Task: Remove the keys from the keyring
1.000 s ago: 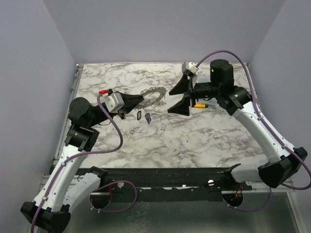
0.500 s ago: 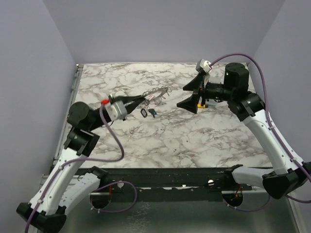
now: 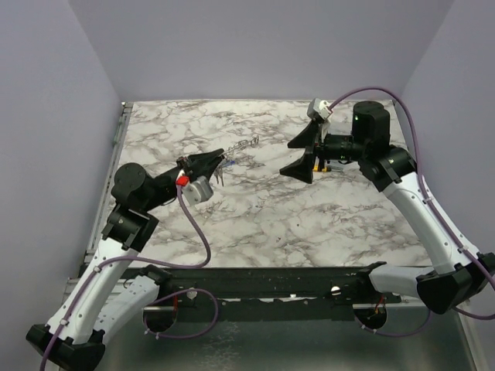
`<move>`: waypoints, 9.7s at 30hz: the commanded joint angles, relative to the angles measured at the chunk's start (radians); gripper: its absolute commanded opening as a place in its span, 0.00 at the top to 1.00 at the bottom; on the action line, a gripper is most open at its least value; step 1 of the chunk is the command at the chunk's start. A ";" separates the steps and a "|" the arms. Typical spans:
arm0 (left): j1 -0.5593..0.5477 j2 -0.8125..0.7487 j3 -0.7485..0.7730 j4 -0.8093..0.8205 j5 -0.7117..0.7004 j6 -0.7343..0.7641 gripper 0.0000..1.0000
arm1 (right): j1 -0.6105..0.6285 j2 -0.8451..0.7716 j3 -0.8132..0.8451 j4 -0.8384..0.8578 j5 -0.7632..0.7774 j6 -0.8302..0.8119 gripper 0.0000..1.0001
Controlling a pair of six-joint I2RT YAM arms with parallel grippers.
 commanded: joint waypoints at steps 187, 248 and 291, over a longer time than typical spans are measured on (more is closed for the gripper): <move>-0.248 0.530 0.536 -0.740 -0.357 0.280 1.00 | -0.127 0.045 -0.667 0.963 -0.227 0.737 0.36; -0.294 0.174 0.139 -0.486 -0.088 1.546 1.00 | -0.128 -0.009 -0.128 0.098 -0.377 -0.001 0.42; -0.312 0.324 0.259 -0.443 -0.212 1.363 1.00 | 0.006 -0.029 -0.202 0.172 -0.244 0.065 0.41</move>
